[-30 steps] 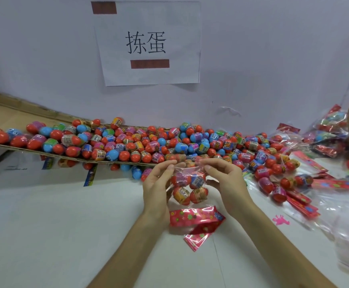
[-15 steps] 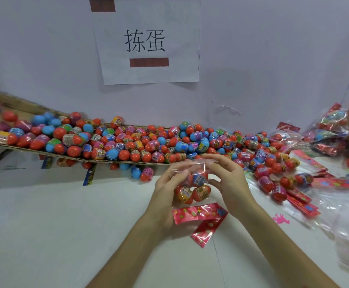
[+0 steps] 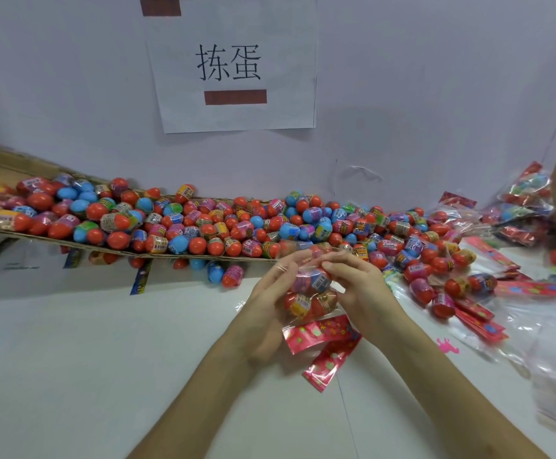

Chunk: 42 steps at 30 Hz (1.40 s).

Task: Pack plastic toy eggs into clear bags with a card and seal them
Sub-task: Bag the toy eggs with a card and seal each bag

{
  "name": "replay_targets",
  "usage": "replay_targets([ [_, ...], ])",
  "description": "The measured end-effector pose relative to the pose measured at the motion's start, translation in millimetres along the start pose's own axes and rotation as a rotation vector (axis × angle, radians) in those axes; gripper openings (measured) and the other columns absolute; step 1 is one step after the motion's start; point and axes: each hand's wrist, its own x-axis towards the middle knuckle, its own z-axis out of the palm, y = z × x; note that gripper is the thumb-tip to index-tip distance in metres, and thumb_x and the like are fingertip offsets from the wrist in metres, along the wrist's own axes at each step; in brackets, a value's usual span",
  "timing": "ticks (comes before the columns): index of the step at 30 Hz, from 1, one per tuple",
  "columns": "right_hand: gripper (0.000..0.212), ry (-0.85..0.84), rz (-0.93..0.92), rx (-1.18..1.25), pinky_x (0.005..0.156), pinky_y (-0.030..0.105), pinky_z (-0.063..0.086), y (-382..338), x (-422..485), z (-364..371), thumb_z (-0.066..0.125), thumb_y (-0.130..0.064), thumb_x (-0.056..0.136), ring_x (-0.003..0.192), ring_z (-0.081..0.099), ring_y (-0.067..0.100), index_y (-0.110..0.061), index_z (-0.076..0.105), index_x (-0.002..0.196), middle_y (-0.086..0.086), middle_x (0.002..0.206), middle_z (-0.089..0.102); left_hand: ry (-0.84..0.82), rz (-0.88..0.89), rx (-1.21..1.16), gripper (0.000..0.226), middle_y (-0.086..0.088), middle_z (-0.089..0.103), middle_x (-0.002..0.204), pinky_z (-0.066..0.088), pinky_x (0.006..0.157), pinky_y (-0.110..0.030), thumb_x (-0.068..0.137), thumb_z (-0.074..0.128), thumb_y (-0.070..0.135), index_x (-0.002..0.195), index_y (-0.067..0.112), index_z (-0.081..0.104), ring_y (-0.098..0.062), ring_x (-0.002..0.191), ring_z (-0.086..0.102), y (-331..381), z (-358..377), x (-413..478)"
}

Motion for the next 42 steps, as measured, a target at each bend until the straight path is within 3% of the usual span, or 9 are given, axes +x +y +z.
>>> replay_targets([
  [6, 0.009, -0.05, 0.114, 0.022, 0.081, 0.039, 0.06, -5, -2, 0, 0.069, -0.012, 0.091, 0.109, 0.069, 0.027, -0.011, 0.076, 0.096, 0.011, 0.111, 0.073, 0.005, 0.0, -0.007, 0.03, -0.008, 0.072, 0.128, 0.06, 0.087, -0.038, 0.089, 0.067, 0.025, 0.118, 0.028, 0.076, -0.026, 0.116, 0.071, 0, -4, 2],
  [9, 0.019, -0.108, 0.095, -0.055, 0.08, 0.033, 0.058, -8, -5, 2, 0.067, -0.015, 0.09, 0.104, 0.067, 0.02, -0.009, 0.072, 0.108, 0.005, 0.105, 0.073, 0.014, 0.002, -0.001, 0.025, -0.007, 0.075, 0.121, 0.06, 0.084, -0.036, 0.086, 0.069, 0.027, 0.109, 0.029, 0.078, -0.023, 0.111, 0.073, 1, -5, 1],
  [13, 0.033, -0.168, 0.076, -0.136, 0.096, 0.044, 0.051, -12, -8, 3, 0.072, -0.028, 0.082, 0.113, 0.064, 0.026, -0.012, 0.072, 0.111, 0.009, 0.116, 0.071, -0.003, 0.009, -0.027, 0.021, -0.007, 0.076, 0.115, 0.061, 0.079, -0.034, 0.085, 0.069, 0.026, 0.103, 0.028, 0.079, -0.021, 0.104, 0.075, 5, -4, 0],
  [18, 0.021, -0.202, 0.046, -0.059, 0.072, 0.029, 0.058, -13, -10, 2, 0.073, -0.018, 0.084, 0.101, 0.07, 0.023, -0.009, 0.073, 0.104, 0.007, 0.105, 0.074, -0.039, 0.002, -0.075, 0.019, -0.01, 0.076, 0.113, 0.061, 0.076, -0.036, 0.084, 0.069, 0.022, 0.099, 0.022, 0.079, -0.021, 0.1, 0.075, 7, -1, -2],
  [22, 0.015, -0.286, 0.01, 0.058, 0.076, 0.034, 0.06, -13, -10, 0, 0.067, -0.01, 0.084, 0.103, 0.069, 0.025, -0.008, 0.069, 0.099, 0.007, 0.112, 0.071, -0.103, 0.015, -0.093, 0.017, -0.008, 0.074, 0.12, 0.061, 0.078, -0.038, 0.08, 0.076, 0.023, 0.097, 0.022, 0.078, -0.021, 0.106, 0.073, 9, 0, -6],
  [26, 0.027, -0.391, 0.01, 0.214, 0.078, 0.036, 0.06, -15, -14, 5, 0.086, -0.019, 0.071, 0.1, 0.068, 0.028, -0.008, 0.068, 0.088, 0.012, 0.108, 0.068, -0.196, 0.028, -0.102, 0.009, -0.002, 0.068, 0.137, 0.06, 0.086, -0.04, 0.082, 0.073, 0.022, 0.089, 0.024, 0.078, -0.023, 0.122, 0.068, 11, 1, -10],
  [29, 0.004, -0.363, -0.005, 0.201, 0.077, 0.036, 0.06, -15, -17, 7, 0.066, -0.011, 0.081, 0.101, 0.068, 0.027, -0.012, 0.069, 0.083, 0.012, 0.109, 0.068, -0.215, 0.034, -0.088, 0.012, 0.001, 0.064, 0.143, 0.058, 0.091, -0.042, 0.089, 0.067, 0.02, 0.087, 0.026, 0.078, -0.022, 0.13, 0.062, 10, -1, -11],
  [38, 0.009, -0.339, 0.102, 0.238, 0.077, 0.04, 0.058, -15, -16, 4, 0.06, -0.01, 0.074, 0.108, 0.066, 0.03, -0.013, 0.062, 0.066, 0.014, 0.121, 0.067, -0.244, -0.017, -0.131, 0.013, -0.005, 0.063, 0.144, 0.059, 0.086, -0.043, 0.086, 0.065, 0.018, 0.081, 0.024, 0.076, -0.026, 0.126, 0.065, 8, -1, -13],
  [42, 0.017, -0.413, 0.123, 0.402, 0.073, 0.036, 0.058, -14, -16, 1, 0.054, -0.006, 0.078, 0.092, 0.07, 0.022, -0.012, 0.06, 0.062, 0.01, 0.103, 0.07, -0.298, -0.006, -0.217, 0.018, -0.012, 0.06, 0.147, 0.058, 0.094, -0.048, 0.087, 0.059, 0.015, 0.073, 0.018, 0.069, -0.034, 0.133, 0.059, 12, 0, -16],
])
